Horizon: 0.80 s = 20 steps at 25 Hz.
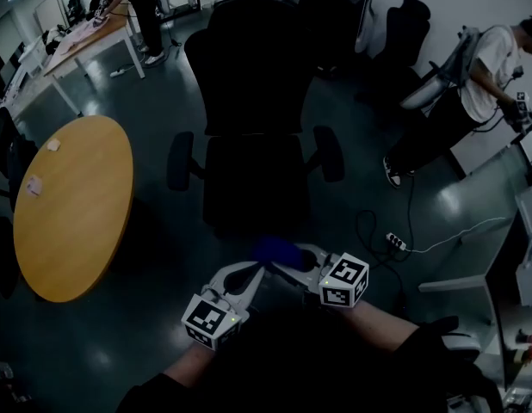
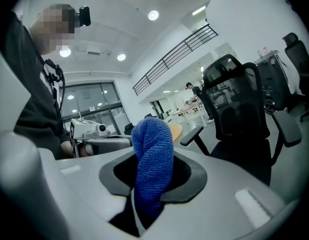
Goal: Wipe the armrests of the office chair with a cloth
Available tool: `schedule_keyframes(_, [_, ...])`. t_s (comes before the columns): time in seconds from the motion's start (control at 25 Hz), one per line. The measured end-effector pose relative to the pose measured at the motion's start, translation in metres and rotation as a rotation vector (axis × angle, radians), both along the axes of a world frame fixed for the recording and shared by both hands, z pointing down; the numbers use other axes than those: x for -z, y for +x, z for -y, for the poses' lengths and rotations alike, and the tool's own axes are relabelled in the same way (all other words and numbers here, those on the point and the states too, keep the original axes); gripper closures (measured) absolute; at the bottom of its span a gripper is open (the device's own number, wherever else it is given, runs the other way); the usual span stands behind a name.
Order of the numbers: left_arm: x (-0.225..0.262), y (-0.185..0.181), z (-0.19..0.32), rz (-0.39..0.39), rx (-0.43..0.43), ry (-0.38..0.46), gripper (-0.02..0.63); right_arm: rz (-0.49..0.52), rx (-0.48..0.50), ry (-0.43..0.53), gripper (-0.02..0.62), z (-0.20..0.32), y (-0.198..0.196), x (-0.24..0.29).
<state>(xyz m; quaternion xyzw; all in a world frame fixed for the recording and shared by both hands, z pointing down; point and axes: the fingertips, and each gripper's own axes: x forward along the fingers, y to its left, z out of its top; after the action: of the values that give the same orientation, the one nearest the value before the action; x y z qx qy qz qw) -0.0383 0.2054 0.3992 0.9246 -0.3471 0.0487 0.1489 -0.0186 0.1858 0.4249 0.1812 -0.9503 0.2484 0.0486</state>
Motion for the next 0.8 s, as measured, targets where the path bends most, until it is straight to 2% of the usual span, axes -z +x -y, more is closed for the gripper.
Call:
schedule_keyframes(0.2, [0.017, 0.022, -0.004, 0.031, 0.010, 0.032, 0.588, -0.033, 0.025, 0.068, 0.483, -0.011, 0.021, 0.016])
schedule_keyframes(0.56, [0.041, 0.064, -0.003, 0.056, 0.026, 0.060, 0.588, -0.028, 0.031, 0.215, 0.483, -0.019, 0.061, 0.044])
schedule_keyframes(0.8, [0.043, 0.075, -0.004, 0.051, 0.050, 0.058, 0.588, -0.018, 0.049, 0.232, 0.483, -0.017, 0.071, 0.039])
